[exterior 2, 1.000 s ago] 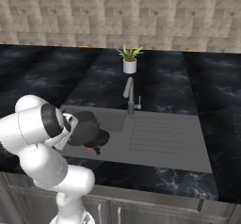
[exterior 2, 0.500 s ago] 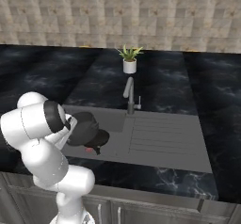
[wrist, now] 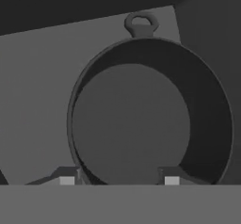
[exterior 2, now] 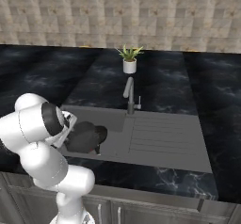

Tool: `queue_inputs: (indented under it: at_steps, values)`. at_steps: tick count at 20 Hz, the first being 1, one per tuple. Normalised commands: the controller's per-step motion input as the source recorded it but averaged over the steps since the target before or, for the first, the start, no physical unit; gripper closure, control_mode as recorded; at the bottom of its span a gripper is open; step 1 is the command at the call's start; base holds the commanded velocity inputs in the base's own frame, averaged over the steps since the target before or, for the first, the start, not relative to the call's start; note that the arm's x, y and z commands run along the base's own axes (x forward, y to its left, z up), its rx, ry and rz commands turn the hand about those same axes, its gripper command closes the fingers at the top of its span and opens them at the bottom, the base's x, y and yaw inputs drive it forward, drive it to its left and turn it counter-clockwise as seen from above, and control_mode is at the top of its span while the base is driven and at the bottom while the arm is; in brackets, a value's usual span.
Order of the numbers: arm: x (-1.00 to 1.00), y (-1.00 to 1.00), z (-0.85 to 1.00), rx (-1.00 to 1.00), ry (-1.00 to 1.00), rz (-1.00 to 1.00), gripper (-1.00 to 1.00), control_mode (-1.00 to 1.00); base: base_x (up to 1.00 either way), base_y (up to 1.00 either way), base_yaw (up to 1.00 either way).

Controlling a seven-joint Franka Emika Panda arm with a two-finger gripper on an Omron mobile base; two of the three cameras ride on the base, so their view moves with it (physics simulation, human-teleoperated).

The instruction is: Move the pot and pan from the stove into the sink.

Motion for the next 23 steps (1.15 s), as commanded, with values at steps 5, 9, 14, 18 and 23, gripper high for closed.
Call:
queue_inputs:
  at_steps: [5,9,14,18,23]
  values:
    - [-0.18,0.10,0.73,0.01,0.00,-0.06,-1.00,-1.00,0.00,0.00,0.00]
    - [-0.55,0.05,0.59,0.00,0.00,0.00,-1.00,-1.00,0.00,0.00,0.00]
    - [-0.60,0.01,0.67,0.01,-0.06,0.00,-1.00,-1.00,0.00,0.00,0.00]
    - [-0.58,-0.05,0.63,0.06,-0.25,0.00,-1.00,-1.00,0.00,0.00,0.00]
    - [-0.57,-0.20,0.38,0.20,-0.40,0.00,-1.00,-1.00,0.00,0.00,0.00]
